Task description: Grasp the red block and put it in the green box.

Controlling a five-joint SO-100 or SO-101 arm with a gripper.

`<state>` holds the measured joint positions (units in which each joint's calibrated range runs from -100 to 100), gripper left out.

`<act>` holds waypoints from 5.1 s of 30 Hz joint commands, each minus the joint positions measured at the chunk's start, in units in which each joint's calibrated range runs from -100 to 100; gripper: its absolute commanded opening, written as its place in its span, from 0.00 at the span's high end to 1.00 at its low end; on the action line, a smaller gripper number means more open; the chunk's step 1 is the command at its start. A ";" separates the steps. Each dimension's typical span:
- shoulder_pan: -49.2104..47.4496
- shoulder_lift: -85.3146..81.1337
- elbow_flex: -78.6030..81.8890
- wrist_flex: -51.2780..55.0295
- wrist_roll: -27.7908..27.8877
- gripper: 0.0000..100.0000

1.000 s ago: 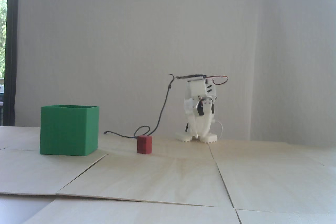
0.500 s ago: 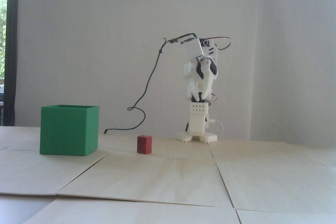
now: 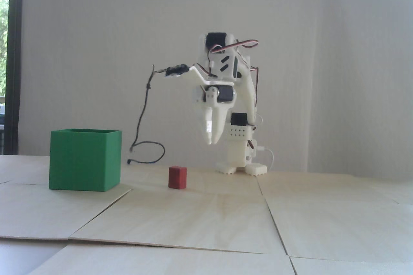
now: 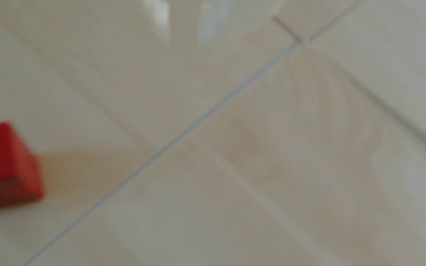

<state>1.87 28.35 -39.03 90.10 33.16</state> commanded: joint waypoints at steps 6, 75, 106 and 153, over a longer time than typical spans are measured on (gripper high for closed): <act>6.93 17.88 -34.70 0.88 -9.06 0.98; 15.94 -9.44 30.16 -9.75 -1.98 0.74; 9.99 -9.84 31.22 -9.75 0.67 0.90; 19.08 -9.28 37.35 -18.68 -0.37 0.81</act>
<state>20.60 24.28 -3.49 72.30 33.16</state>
